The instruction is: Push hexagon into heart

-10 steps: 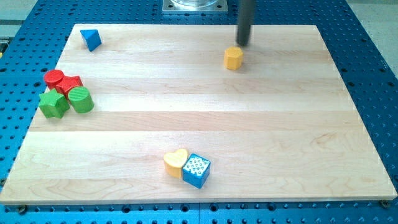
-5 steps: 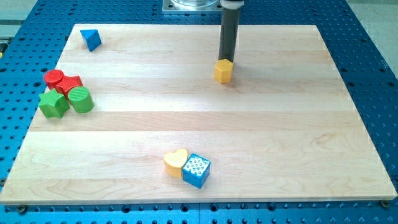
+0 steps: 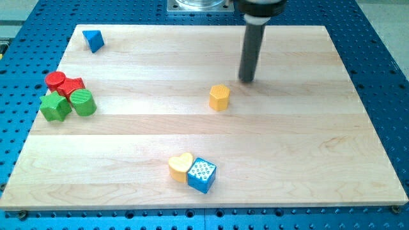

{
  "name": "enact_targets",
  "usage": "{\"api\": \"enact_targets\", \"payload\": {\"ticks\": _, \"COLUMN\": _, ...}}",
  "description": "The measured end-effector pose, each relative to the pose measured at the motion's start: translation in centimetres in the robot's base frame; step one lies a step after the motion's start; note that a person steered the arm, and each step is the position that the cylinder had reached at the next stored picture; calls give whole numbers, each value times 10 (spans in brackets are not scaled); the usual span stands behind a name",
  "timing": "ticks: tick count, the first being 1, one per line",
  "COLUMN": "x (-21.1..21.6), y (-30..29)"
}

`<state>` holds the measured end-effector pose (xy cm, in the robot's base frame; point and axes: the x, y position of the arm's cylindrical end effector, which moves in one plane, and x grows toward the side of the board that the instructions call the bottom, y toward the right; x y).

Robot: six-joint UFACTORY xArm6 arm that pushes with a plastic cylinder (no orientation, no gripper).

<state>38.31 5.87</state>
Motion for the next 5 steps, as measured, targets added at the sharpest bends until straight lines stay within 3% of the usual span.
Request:
{"api": "enact_targets", "payload": {"ticks": 1, "x": 50, "y": -78}}
{"api": "enact_targets", "payload": {"ticks": 2, "x": 39, "y": -73}}
{"api": "enact_targets", "payload": {"ticks": 3, "x": -9, "y": -14}}
{"api": "enact_targets", "payload": {"ticks": 4, "x": 17, "y": 51}}
{"api": "enact_targets", "payload": {"ticks": 5, "x": 44, "y": -42}}
